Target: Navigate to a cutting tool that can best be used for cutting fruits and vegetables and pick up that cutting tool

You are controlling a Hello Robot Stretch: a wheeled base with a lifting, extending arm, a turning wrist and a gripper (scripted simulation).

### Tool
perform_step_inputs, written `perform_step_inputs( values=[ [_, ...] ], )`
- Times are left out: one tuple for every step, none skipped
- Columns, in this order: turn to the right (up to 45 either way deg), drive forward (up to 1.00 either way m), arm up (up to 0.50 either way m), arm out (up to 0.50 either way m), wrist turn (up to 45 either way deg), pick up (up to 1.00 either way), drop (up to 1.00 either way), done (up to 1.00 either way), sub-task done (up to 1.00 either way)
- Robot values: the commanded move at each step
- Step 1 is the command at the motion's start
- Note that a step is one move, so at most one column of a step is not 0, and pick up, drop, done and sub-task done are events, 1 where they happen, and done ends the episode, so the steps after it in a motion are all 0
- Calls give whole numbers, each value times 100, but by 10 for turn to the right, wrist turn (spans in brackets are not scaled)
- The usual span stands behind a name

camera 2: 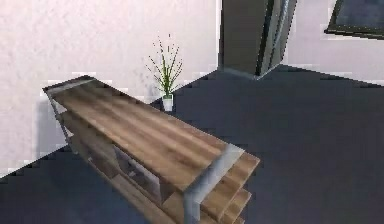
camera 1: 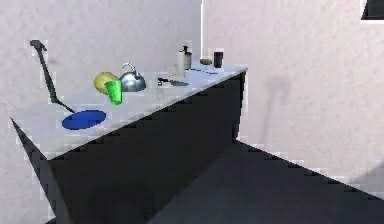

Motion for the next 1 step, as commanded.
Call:
perform_step_inputs(
  values=[
    [30, 0, 0, 0, 0, 0, 0, 0, 0]
  ],
)
